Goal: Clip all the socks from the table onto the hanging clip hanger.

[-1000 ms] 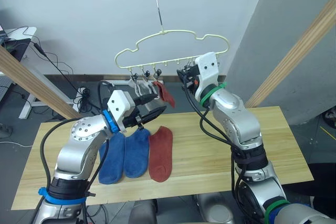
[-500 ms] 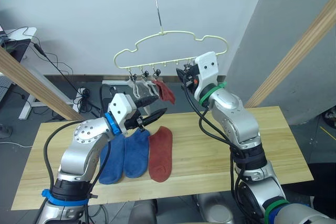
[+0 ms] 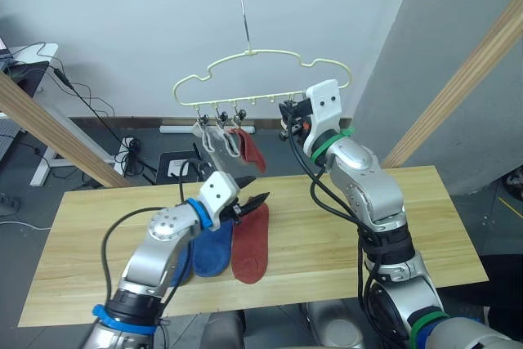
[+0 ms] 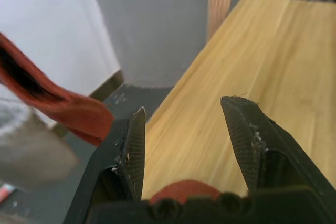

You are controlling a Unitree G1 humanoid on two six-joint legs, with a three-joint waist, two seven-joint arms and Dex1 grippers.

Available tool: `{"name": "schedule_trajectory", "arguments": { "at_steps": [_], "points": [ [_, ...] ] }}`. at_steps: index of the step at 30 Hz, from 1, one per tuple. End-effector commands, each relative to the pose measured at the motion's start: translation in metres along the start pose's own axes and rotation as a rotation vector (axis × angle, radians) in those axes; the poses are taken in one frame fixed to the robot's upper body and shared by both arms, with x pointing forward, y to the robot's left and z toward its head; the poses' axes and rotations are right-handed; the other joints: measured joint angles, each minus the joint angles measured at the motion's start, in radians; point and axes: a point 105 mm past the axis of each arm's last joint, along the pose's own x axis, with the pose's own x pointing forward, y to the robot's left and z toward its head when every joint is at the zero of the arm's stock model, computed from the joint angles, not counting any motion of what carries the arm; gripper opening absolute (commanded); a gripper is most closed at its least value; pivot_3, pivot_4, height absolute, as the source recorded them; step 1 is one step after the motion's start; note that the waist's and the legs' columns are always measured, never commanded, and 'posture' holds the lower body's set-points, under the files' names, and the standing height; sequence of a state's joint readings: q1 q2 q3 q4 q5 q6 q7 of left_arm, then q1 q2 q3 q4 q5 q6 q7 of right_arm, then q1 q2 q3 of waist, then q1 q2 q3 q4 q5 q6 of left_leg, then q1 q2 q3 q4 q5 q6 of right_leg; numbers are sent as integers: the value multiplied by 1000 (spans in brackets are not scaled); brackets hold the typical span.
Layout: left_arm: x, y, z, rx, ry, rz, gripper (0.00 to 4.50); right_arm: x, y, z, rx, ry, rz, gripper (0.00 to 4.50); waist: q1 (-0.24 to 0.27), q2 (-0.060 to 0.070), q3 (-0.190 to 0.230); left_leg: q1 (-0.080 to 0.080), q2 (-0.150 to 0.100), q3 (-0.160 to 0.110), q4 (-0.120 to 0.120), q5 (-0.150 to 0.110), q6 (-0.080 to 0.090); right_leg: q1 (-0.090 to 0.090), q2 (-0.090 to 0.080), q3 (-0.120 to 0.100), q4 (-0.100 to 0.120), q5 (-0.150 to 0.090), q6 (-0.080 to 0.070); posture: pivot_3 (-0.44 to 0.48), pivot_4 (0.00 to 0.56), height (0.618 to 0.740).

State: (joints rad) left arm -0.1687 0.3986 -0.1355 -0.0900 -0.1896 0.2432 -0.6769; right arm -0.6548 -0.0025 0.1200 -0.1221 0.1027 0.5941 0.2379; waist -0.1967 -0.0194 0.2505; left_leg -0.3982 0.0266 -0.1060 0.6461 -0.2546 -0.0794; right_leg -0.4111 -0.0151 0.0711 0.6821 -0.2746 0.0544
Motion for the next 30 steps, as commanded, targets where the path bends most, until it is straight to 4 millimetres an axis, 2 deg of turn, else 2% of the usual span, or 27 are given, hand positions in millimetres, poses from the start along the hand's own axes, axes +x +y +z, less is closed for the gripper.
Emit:
{"name": "schedule_trajectory", "arguments": {
  "at_steps": [1,4,7,14,17,22,24,26,30],
  "points": [
    [7,-2,-15,-47,50,64,2579,1,5,17,2,-66,21,2,0,0,0,0,0,0,0,0,0,0,0,0,0,0,0,-237,189,730],
    [10,0,-37,-133,126,168,2579,0,5,16,1,-61,24,2,0,0,0,0,0,0,0,0,0,0,0,0,1,0,0,-248,198,730],
    [10,2,-50,-164,175,221,2579,-2,5,16,1,-57,26,2,0,0,0,0,0,0,1,0,0,0,0,0,1,0,0,-251,201,730],
    [5,-7,-81,-177,323,219,2579,-2,5,15,0,-50,35,2,-1,0,0,0,0,0,1,0,0,0,0,0,1,0,0,-261,209,730],
    [7,-12,-86,-155,355,185,1937,-2,6,15,0,-49,38,2,-1,0,0,0,0,0,1,0,0,0,0,0,1,0,0,-261,209,730],
    [6,-13,-97,-117,401,175,420,-3,7,15,-1,-48,47,2,-2,1,0,1,0,0,1,0,0,1,0,0,1,0,0,-275,212,730],
    [4,-12,-98,-107,404,178,0,-3,8,16,-1,-47,48,2,-2,2,-1,1,0,0,1,0,0,1,0,0,1,0,0,-277,213,730],
    [2,-10,-99,-103,403,186,0,-2,8,16,0,-47,47,2,-3,3,-2,1,0,0,1,0,0,1,0,0,1,0,0,-277,212,730],
    [3,-8,-86,-62,329,149,0,-1,5,18,2,-51,37,2,-3,3,-2,1,0,0,1,0,0,1,0,0,1,0,0,-274,229,730]
  ]
}}
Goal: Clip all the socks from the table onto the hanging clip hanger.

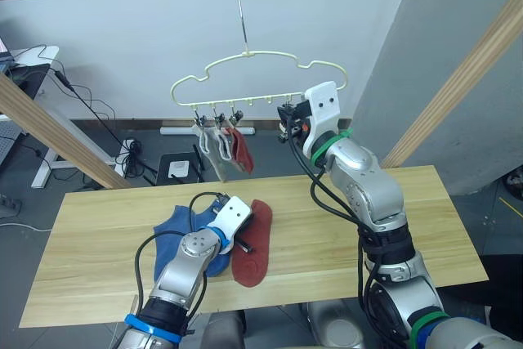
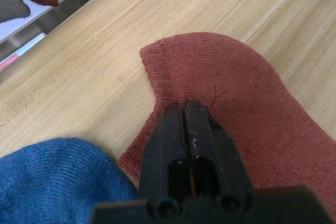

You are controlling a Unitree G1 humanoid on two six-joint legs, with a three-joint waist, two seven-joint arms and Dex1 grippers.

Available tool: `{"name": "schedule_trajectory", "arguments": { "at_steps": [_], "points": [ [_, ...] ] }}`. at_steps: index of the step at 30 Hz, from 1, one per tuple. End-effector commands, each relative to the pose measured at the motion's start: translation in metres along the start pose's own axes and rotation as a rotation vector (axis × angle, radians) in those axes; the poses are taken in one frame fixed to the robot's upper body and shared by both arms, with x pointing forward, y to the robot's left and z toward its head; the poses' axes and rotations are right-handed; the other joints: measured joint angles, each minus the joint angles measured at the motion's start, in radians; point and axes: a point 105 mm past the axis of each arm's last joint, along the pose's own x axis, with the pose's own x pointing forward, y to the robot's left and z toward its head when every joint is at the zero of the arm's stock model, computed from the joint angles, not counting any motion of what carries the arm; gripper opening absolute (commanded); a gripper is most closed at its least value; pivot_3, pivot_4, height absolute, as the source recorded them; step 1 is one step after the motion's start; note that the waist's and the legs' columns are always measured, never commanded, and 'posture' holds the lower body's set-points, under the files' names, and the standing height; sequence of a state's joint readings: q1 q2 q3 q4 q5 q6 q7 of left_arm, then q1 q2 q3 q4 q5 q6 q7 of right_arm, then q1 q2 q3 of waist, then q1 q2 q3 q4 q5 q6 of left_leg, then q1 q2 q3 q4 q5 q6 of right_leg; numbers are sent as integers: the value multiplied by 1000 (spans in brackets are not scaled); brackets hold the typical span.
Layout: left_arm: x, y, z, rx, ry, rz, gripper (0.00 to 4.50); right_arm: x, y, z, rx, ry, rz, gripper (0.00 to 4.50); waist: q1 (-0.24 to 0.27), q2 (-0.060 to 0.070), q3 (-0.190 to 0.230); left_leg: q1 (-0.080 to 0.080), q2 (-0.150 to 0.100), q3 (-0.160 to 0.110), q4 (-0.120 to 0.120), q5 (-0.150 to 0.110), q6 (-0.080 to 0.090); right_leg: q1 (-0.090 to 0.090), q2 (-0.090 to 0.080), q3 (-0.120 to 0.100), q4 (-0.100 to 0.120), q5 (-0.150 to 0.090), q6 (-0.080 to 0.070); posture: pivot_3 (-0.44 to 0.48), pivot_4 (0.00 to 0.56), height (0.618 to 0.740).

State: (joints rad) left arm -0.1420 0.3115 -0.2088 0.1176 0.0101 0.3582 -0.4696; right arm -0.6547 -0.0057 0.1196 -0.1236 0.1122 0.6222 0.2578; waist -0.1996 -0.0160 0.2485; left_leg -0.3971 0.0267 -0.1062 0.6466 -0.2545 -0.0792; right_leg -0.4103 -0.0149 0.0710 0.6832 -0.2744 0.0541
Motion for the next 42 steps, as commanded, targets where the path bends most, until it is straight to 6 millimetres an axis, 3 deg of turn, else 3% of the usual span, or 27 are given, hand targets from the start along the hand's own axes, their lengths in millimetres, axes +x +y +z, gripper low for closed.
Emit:
{"name": "schedule_trajectory", "arguments": {
  "at_steps": [1,11,22,32,42],
  "points": [
    [-4,-2,2,33,-40,-34,0,-1,3,21,-11,-76,12,2,0,0,0,0,0,0,0,0,0,0,0,0,0,0,0,-274,229,730],
    [-31,2,72,202,-452,-141,0,-2,-1,22,-10,-79,-1,2,2,0,0,0,0,0,0,0,0,0,0,0,-1,0,0,-272,239,730],
    [-29,1,137,386,-690,-71,0,-2,-1,26,-17,-86,8,2,1,0,0,-1,0,0,0,0,0,0,0,0,-2,0,0,-282,236,730],
    [-13,-5,157,434,-694,-77,0,-2,5,28,-14,-88,34,2,-8,0,0,-1,0,0,-1,0,0,0,0,0,-2,0,0,-281,224,730],
    [-9,7,164,410,-697,-44,0,-2,7,26,-15,-77,52,2,-20,0,0,-1,0,0,-1,0,0,0,0,0,-2,0,0,-282,220,730]
  ]
}}
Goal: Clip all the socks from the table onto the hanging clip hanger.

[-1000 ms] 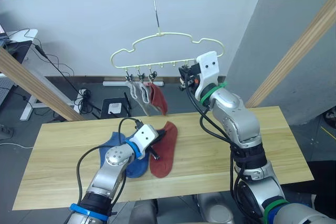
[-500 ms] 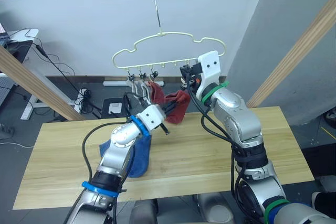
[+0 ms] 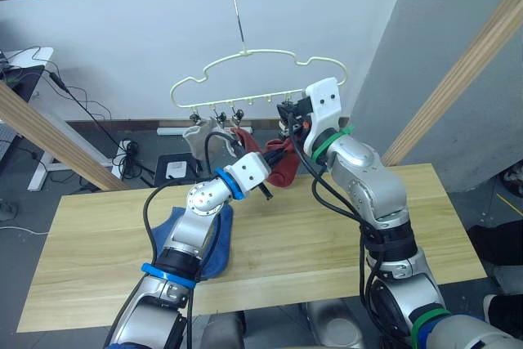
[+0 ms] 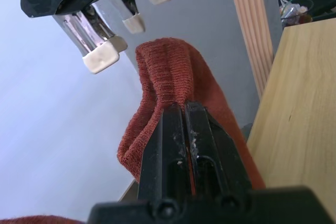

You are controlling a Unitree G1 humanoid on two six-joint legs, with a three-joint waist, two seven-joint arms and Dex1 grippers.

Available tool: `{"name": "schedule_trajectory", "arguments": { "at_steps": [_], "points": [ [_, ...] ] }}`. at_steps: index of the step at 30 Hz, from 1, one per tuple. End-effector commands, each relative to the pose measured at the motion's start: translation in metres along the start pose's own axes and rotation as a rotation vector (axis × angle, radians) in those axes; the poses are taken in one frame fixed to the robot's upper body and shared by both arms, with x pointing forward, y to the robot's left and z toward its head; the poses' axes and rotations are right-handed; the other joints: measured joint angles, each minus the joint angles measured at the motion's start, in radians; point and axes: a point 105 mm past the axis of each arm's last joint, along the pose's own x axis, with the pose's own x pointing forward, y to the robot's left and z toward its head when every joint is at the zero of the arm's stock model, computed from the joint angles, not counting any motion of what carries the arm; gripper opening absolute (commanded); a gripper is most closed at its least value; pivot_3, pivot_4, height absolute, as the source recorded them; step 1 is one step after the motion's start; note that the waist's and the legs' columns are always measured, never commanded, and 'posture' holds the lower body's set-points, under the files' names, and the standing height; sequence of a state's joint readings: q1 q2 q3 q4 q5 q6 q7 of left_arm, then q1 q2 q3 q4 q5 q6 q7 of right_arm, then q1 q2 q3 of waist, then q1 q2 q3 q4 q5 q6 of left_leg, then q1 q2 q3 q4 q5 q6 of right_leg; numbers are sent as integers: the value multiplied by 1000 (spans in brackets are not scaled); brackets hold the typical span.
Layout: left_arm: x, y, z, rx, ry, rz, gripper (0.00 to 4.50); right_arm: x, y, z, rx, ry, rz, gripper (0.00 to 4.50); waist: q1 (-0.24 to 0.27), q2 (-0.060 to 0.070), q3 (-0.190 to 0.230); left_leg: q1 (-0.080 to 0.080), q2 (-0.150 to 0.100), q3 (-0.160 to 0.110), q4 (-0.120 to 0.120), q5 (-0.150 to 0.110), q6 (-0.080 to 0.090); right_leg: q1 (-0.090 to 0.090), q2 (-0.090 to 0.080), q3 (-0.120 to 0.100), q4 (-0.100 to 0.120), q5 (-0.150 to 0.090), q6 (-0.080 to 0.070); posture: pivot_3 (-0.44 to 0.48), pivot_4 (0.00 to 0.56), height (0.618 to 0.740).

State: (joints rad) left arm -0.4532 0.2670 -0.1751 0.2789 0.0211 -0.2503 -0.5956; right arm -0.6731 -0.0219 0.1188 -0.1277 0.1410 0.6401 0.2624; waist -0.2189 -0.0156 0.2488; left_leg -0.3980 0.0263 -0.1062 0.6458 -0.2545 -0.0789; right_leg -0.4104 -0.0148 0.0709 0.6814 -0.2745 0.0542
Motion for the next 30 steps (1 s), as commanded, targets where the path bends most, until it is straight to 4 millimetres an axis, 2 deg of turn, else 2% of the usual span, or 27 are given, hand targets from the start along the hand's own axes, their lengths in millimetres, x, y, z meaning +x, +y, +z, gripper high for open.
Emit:
{"name": "schedule_trajectory", "arguments": {
  "at_steps": [1,23,30],
  "points": [
    [1,10,11,20,-45,45,0,-2,7,21,-21,-73,35,2,-1,0,0,0,0,0,0,0,0,0,0,0,0,0,0,-282,220,730],
    [1,25,23,-6,-107,111,0,-2,6,12,-11,-28,44,2,-1,0,0,0,0,0,0,0,0,0,0,0,0,0,0,-273,208,730],
    [3,25,24,-16,-112,111,0,-5,6,16,12,-36,54,2547,-1,0,0,0,0,0,0,0,0,0,0,0,0,0,0,-272,204,730]
  ]
}}
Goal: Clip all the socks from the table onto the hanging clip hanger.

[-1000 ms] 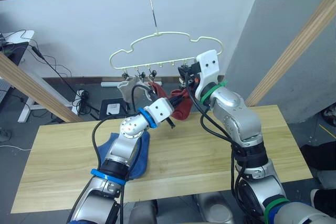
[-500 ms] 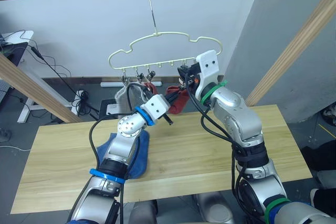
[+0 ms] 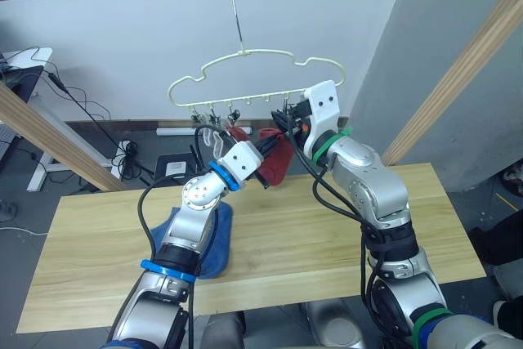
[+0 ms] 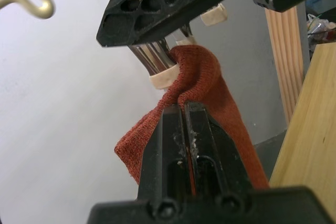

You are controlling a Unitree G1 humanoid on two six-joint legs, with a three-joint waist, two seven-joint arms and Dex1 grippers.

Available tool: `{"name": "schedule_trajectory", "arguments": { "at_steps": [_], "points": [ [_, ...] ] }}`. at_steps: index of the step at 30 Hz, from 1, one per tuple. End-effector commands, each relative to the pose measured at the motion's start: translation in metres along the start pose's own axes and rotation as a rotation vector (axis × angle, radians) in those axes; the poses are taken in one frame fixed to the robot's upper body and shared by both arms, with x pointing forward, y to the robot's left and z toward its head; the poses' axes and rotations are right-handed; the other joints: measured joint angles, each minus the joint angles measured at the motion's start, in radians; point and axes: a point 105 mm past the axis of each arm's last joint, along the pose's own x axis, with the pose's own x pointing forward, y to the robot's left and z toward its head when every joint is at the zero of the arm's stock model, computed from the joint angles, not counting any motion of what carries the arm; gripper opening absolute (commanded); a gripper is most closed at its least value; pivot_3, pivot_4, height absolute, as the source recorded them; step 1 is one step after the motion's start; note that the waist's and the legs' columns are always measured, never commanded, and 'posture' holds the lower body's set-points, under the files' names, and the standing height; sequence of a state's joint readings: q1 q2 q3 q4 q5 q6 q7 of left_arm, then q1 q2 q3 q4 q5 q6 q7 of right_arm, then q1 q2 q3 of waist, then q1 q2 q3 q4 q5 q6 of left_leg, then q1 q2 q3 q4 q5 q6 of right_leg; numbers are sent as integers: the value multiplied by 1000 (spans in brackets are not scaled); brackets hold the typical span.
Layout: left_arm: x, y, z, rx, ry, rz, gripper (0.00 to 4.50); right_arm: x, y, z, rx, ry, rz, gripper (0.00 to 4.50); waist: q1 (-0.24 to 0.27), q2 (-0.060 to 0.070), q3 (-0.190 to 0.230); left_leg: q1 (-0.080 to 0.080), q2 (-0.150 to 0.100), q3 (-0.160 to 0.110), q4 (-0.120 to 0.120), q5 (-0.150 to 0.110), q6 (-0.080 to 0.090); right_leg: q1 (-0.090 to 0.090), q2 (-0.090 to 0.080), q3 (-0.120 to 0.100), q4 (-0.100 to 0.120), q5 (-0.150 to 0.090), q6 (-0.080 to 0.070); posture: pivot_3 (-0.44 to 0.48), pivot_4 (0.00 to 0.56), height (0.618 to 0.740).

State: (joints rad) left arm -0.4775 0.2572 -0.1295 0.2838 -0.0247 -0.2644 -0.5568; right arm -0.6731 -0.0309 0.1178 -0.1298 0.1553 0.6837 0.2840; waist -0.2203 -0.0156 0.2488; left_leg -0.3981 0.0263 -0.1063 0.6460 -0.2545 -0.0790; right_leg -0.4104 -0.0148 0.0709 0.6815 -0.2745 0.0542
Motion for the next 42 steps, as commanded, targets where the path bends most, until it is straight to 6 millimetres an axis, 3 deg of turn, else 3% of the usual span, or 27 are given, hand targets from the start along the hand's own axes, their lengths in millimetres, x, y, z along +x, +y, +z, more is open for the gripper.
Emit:
{"name": "schedule_trajectory", "arguments": {
  "at_steps": [1,3,6,9,16,22,27,30,33,42],
  "points": [
    [5,4,15,5,-60,17,0,-6,6,23,-6,-80,39,2911,0,0,0,0,0,0,0,0,0,0,0,0,0,0,0,-272,204,730],
    [6,4,16,1,-66,20,0,-10,8,25,-7,-89,58,3554,0,0,0,0,0,0,0,0,0,0,0,0,0,0,0,-272,201,730],
    [7,3,16,-34,-69,14,0,-18,12,29,-12,-95,108,3554,0,0,0,0,0,0,0,0,0,0,0,0,0,0,0,-272,199,730],
    [3,0,14,-74,-69,-3,560,-28,19,30,-27,-89,166,3594,0,0,0,0,0,0,0,0,0,0,0,0,0,0,0,-273,197,730],
    [-4,-4,15,-115,-65,-46,2555,-47,20,27,-78,-44,211,3594,0,0,0,0,0,0,0,0,0,0,0,0,0,0,0,-275,197,730],
    [-25,-3,25,-179,-68,-116,2555,-67,19,23,-150,-25,220,3594,0,0,0,0,0,0,0,0,0,0,0,0,0,0,0,-276,196,730],
    [-46,12,33,-252,-11,-133,2555,-70,-10,24,-142,-68,26,3594,0,0,0,0,0,0,0,0,0,0,1,0,1,0,0,-262,192,730],
    [-48,16,38,-239,-1,-135,2600,-67,-14,22,-129,-73,-11,2972,2,0,0,0,0,0,1,0,0,0,1,0,0,0,0,-250,191,730],
    [-47,18,42,-223,-1,-131,2600,-60,-13,18,-119,-70,-31,1921,3,0,0,0,0,0,1,1,0,0,1,0,0,0,0,-244,190,730],
    [-46,14,42,-206,7,-135,2600,-44,-23,11,-109,-62,-117,1921,4,0,-1,0,0,0,0,1,0,0,0,0,0,0,0,-231,165,730]
  ]
}}
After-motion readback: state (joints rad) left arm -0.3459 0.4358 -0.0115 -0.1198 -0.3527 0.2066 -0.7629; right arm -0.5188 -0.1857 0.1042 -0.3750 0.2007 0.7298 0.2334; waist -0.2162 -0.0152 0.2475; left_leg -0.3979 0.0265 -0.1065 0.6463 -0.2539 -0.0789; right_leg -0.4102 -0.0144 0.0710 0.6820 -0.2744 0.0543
